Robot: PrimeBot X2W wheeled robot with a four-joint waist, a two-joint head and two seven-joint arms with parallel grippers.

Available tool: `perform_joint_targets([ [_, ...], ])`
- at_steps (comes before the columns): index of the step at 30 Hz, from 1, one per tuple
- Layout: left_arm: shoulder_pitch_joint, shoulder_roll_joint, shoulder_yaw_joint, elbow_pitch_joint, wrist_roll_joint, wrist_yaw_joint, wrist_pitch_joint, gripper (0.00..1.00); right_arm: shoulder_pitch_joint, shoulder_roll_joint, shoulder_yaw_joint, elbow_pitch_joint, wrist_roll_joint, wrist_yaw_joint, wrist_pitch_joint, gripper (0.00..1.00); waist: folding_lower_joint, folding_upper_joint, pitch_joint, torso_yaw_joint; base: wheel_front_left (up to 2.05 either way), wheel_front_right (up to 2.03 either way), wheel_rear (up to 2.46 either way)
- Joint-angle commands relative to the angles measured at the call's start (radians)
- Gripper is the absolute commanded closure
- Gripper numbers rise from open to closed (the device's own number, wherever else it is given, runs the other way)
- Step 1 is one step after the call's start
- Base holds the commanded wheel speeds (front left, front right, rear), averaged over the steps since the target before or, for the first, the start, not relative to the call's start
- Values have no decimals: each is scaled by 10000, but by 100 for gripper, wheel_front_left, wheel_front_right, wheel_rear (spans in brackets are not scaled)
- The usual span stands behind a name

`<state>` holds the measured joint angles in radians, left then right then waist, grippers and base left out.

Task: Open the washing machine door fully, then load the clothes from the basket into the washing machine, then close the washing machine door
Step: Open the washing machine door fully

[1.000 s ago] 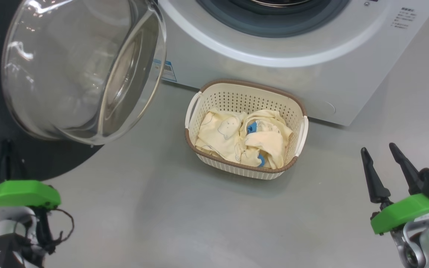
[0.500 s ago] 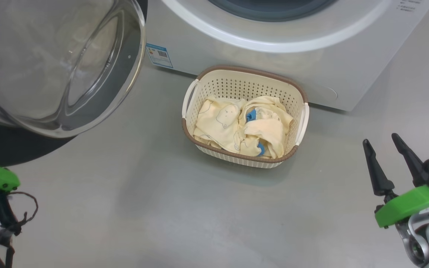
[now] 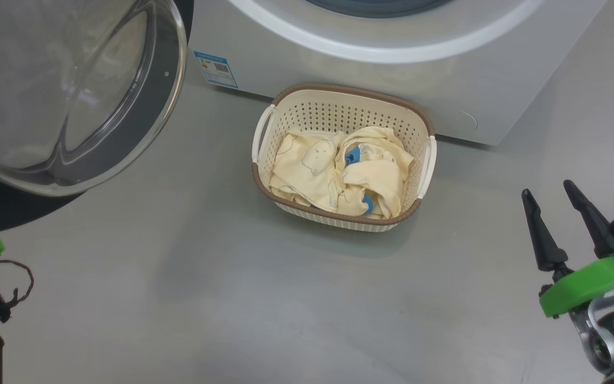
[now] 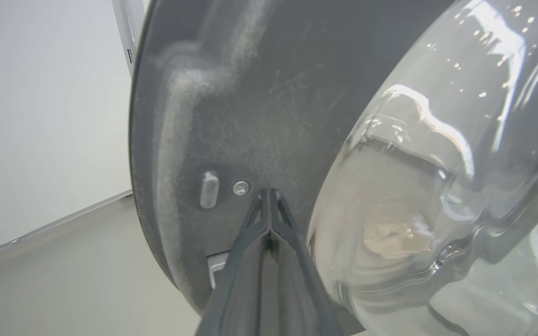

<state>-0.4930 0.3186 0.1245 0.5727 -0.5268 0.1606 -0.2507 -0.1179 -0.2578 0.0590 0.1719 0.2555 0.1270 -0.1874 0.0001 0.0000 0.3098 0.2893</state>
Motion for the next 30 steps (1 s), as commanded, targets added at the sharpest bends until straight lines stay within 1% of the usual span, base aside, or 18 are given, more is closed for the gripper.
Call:
perform_joint_targets([
  [1,-368,460,521,-208,172,-40,-110,100,-292,-277,84,-299,88,37,-25,0,-1,0,-28,-28,0,0,0],
  [8,-160,238,710,-412,628,-187,-110,100,-251,-108,87,-135,97,37,-127,0,-1,0,-322,-101,0,0,0],
  [17,691,-217,618,-1594,1343,-453,-110,100,-135,188,133,105,110,37,-356,0,-1,0,-925,-295,0,0,0],
  [22,1322,-446,475,-2497,1580,-562,-110,100,-40,379,178,184,85,37,-480,0,-1,0,-1284,-588,0,0,0],
  [30,2335,-680,128,-4200,1807,-547,-10,100,131,630,189,245,24,37,-627,0,-1,0,-1744,-1337,0,0,0],
])
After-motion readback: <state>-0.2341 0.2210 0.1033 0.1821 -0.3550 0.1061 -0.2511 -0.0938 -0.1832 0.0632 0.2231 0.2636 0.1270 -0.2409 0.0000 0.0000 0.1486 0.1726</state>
